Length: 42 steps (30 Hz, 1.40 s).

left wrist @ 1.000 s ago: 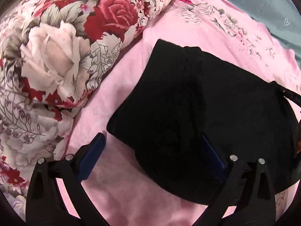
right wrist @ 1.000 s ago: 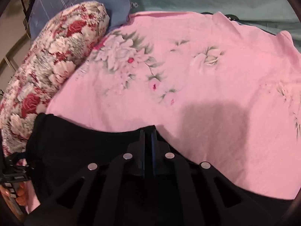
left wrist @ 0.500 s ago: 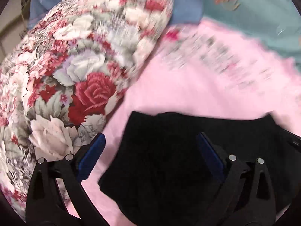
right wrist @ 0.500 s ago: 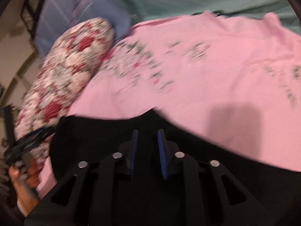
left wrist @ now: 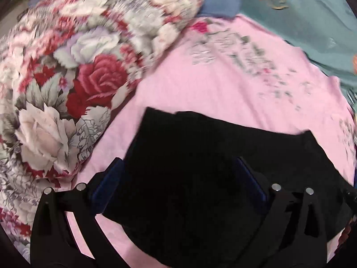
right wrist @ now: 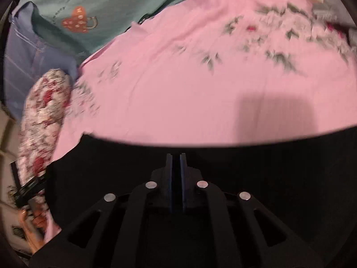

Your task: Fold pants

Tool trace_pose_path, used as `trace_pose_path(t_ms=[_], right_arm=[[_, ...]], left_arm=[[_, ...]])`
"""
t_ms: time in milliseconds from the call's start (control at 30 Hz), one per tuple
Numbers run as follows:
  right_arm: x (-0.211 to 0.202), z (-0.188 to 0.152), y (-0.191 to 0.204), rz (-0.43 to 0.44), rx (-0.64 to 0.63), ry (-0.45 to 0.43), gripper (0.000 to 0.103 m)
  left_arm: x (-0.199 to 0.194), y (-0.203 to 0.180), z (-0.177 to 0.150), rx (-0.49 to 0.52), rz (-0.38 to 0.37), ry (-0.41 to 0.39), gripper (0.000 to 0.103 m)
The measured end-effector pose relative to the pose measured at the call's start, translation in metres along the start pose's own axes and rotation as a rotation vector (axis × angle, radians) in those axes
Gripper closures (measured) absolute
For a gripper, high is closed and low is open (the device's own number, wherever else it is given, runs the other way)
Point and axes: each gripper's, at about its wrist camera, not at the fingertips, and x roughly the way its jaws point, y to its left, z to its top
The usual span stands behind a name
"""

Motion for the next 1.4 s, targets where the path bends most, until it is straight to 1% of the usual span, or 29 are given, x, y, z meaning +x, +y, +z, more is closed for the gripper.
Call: trace_pose_path(t_ms=[33,100,133,167,200,233,267,300,333,367,400,433,467,533,600,700,767,833,900,933,967,1033,1100,1133,1167,1233,1267,1333,1400], right_arm=[[-0.008,-0.007,-0.008,0.004,-0.021,0.004,0.075],[-0.039,-0.007,-0.049,-0.032,0.004,-0.033,0.077],[-0.05,0.0,-0.068,-0.041,0.058,-0.053,0.077],[-0.07,0.006,-0.103,-0.054,0.167,-0.102,0.077],[-0.088,0.01,-0.129,-0.116,0.235,-0.158,0.078],[-0.104,0.012,-0.147,-0.204,0.273,-0.212,0.079],[-0.12,0.015,-0.164,-0.337,0.291,-0.27,0.082],[-0.131,0.013,-0.173,-0.356,0.316,-0.294,0.09],[-0.14,0.009,-0.174,-0.307,0.355,-0.309,0.09],[-0.148,0.005,-0.169,-0.293,0.352,-0.333,0.08],[-0.158,-0.002,-0.156,-0.285,0.319,-0.37,0.075],[-0.166,-0.011,-0.145,-0.267,0.288,-0.39,0.067],[-0.174,-0.019,-0.142,-0.253,0.284,-0.391,0.055],[-0.183,-0.031,-0.142,-0.267,0.301,-0.379,0.045],[-0.189,-0.049,-0.147,-0.327,0.335,-0.363,0.04],[-0.191,-0.073,-0.165,-0.321,0.43,-0.333,0.037],[-0.183,-0.077,-0.176,-0.291,0.471,-0.32,0.037],[-0.179,-0.079,-0.182,-0.269,0.488,-0.338,0.037],[-0.173,-0.068,-0.185,-0.262,0.473,-0.374,0.036],[-0.169,-0.062,-0.187,-0.272,0.484,-0.375,0.037],[-0.167,-0.057,-0.188,-0.272,0.488,-0.379,0.033],[-0.161,-0.046,-0.191,-0.26,0.48,-0.391,0.026],[-0.157,-0.038,-0.196,-0.284,0.497,-0.425,0.028],[-0.154,-0.035,-0.199,-0.313,0.501,-0.427,0.053],[-0.15,-0.033,-0.203,-0.303,0.516,-0.415,0.082],[-0.153,-0.037,-0.206,-0.249,0.572,-0.419,0.087],[-0.157,-0.036,-0.196,-0.248,0.553,-0.427,0.087],[-0.17,-0.032,-0.161,-0.178,0.467,-0.458,0.088],[-0.179,-0.019,-0.107,-0.121,0.319,-0.466,0.088]], left_arm=[[-0.004,-0.007,-0.005,0.036,0.007,-0.018,0.002],[0.0,-0.02,-0.015,0.136,0.059,-0.005,0.002],[0.01,-0.022,-0.018,0.159,0.088,0.017,0.002],[0.025,-0.019,-0.019,0.157,0.129,0.066,0.002],[0.038,-0.015,-0.018,0.141,0.147,0.099,0.002],[0.041,-0.008,-0.017,0.109,0.123,0.102,0.002],[0.042,-0.002,-0.015,0.071,0.112,0.113,0.002],[0.038,-0.001,-0.013,0.06,0.126,0.117,0.002],[0.031,-0.003,-0.011,0.066,0.162,0.1,0.002],[0.021,-0.006,-0.01,0.075,0.175,0.073,0.002],[0.009,-0.009,-0.011,0.086,0.17,0.038,0.002],[-0.002,-0.012,-0.013,0.098,0.151,0.005,0.002],[-0.016,-0.019,-0.015,0.118,0.121,-0.026,0.002],[-0.032,-0.033,-0.019,0.154,0.07,-0.056,0.002],[-0.045,-0.053,-0.027,0.207,0.002,-0.075,0.002],[-0.046,-0.089,-0.04,0.29,-0.131,-0.03,0.002],[-0.038,-0.107,-0.054,0.337,-0.185,0.025,0.002],[-0.017,-0.12,-0.061,0.367,-0.17,0.095,0.002],[0.005,-0.123,-0.072,0.34,-0.198,0.219,0.002],[0.014,-0.12,-0.072,0.32,-0.19,0.241,0.002],[0.015,-0.122,-0.074,0.328,-0.153,0.208,0.002],[0.018,-0.133,-0.078,0.377,-0.096,0.202,0.002],[0.021,-0.137,-0.08,0.376,-0.085,0.194,0.002],[0.023,-0.137,-0.079,0.371,-0.087,0.196,0.002],[0.024,-0.137,-0.077,0.365,-0.09,0.198,0.002],[0.025,-0.136,-0.076,0.362,-0.092,0.203,0.002],[0.023,-0.136,-0.075,0.361,-0.094,0.206,0.002],[0.018,-0.133,-0.071,0.345,-0.105,0.201,0.003],[0.004,-0.129,-0.061,0.323,-0.126,0.146,0.003]])
